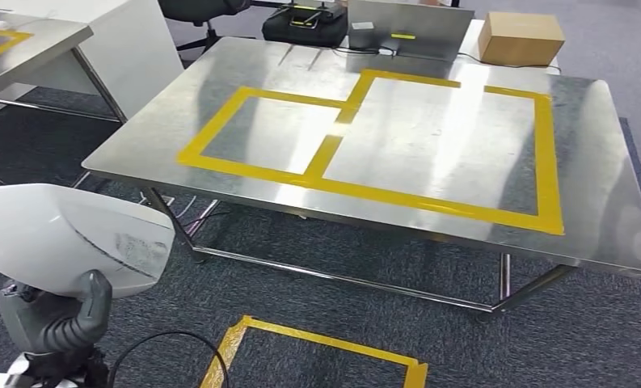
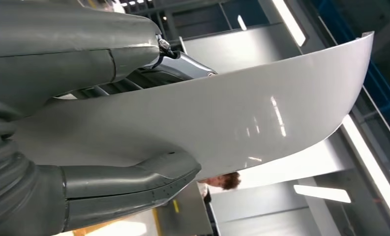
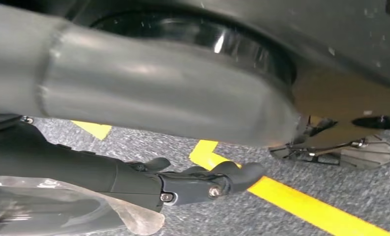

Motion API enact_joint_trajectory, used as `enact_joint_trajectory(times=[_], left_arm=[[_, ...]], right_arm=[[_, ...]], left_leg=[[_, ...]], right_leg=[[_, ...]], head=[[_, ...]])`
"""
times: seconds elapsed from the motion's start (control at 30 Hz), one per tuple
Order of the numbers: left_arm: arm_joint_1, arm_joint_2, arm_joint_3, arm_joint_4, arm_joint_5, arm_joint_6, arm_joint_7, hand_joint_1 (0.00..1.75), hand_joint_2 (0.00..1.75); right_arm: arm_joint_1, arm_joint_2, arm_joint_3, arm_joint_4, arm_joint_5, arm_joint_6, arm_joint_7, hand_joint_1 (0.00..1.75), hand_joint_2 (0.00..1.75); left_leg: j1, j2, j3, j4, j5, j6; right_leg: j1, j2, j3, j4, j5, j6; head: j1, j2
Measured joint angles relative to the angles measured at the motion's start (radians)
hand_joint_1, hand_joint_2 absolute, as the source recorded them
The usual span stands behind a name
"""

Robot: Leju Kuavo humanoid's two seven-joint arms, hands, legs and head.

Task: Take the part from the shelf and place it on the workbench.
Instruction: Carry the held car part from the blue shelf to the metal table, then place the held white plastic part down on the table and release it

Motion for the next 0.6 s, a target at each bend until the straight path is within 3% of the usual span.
enact_joint_trajectory(times=[0.1, 0.13, 0.2, 0.27, 0.33, 0.37, 0.4, 0.43, 0.5, 0.53, 0.6], left_arm=[[-0.004, -0.001, 0.0, -0.001, 0.0, 0.0, 0.0, 1.75, 1.75], [-0.006, -0.001, 0.0, -0.001, 0.001, 0.0, 0.0, 1.75, 1.75], [-0.009, 0.0, 0.0, -0.001, 0.002, 0.0, 0.0, 1.75, 1.75], [-0.009, 0.0, 0.0, -0.001, 0.004, -0.001, 0.0, 1.75, 1.75], [-0.006, 0.0, 0.0, -0.001, 0.007, -0.001, 0.0, 1.75, 1.75], [-0.006, 0.0, 0.0, -0.001, 0.007, -0.002, 0.0, 1.75, 1.75], [-0.006, 0.0, 0.0, -0.001, 0.008, -0.003, 0.0, 1.75, 1.75], [-0.006, 0.0, 0.0, -0.001, 0.009, -0.004, 0.0, 1.75, 1.75], [-0.003, 0.001, 0.0, 0.0, 0.008, -0.004, 0.0, 1.75, 1.75], [-0.001, 0.001, 0.0, 0.0, 0.007, -0.004, 0.0, 1.75, 1.75], [0.001, 0.001, 0.001, 0.001, 0.001, -0.004, 0.0, 1.75, 1.75]], right_arm=[[-0.003, 0.0, 0.0, -0.001, 0.0, 0.0, 0.0, 0.0, 0.0], [-0.004, -0.001, 0.0, -0.001, 0.0, -0.001, -0.001, 0.0, 0.0], [-0.007, -0.001, 0.0, -0.001, -0.001, -0.002, -0.001, 0.0, 0.0], [-0.008, -0.002, 0.0, -0.001, -0.004, -0.002, -0.001, 0.0, 0.0], [-0.005, -0.002, -0.001, -0.001, -0.006, -0.002, -0.001, 0.0, 0.0], [-0.003, -0.002, -0.001, -0.001, -0.007, -0.002, -0.001, 0.0, 0.0], [-0.002, -0.002, -0.001, -0.001, -0.007, -0.003, -0.001, 0.0, 0.0], [-0.001, -0.002, -0.001, -0.001, -0.008, -0.003, -0.001, 0.0, 0.0], [-0.001, -0.002, -0.001, 0.0, -0.009, -0.003, -0.002, 0.0, 0.0], [-0.002, -0.001, -0.001, 0.0, -0.009, -0.003, -0.001, 0.0, 0.0], [-0.004, -0.001, -0.001, 0.0, -0.01, -0.003, -0.002, 0.0, 0.0]], left_leg=[[0.003, 0.001, 0.018, 0.015, -0.003, -0.018], [0.003, 0.001, 0.008, 0.043, 0.002, -0.022], [0.004, 0.002, -0.049, 0.142, -0.007, -0.029], [0.005, 0.002, -0.137, 0.256, -0.06, -0.034], [0.004, 0.002, -0.198, 0.291, -0.105, -0.034], [0.004, 0.002, -0.207, 0.266, -0.094, -0.033], [0.004, 0.002, -0.207, 0.218, -0.055, -0.03], [0.002, 0.003, -0.203, 0.161, 0.012, -0.026], [-0.003, 0.004, -0.196, 0.085, 0.099, -0.018], [-0.006, 0.003, -0.194, 0.073, 0.117, -0.013], [-0.006, 0.002, -0.185, 0.069, 0.117, -0.002]], right_leg=[[0.005, 0.002, 0.029, -0.007, -0.009, -0.023], [0.003, 0.002, 0.041, -0.013, -0.013, -0.03], [0.0, 0.003, 0.063, -0.022, -0.022, -0.039], [0.0, 0.004, 0.083, -0.023, -0.04, -0.044], [0.0, 0.007, 0.111, -0.023, -0.062, -0.044], [0.0, 0.009, 0.128, -0.024, -0.074, -0.043], [0.0, 0.01, 0.145, -0.024, -0.086, -0.041], [0.001, 0.011, 0.159, -0.023, -0.098, -0.038], [0.002, 0.015, 0.175, -0.021, -0.12, -0.027], [0.003, 0.016, 0.179, -0.022, -0.129, -0.021], [0.003, 0.014, 0.185, -0.029, -0.141, -0.008]], head=[[0.0, 0.0], [-0.001, 0.0], [-0.004, 0.0], [-0.005, 0.0], [-0.005, 0.0], [-0.005, 0.0], [-0.005, 0.0], [-0.006, 0.0], [-0.005, 0.0], [-0.005, 0.0], [-0.005, 0.0]])
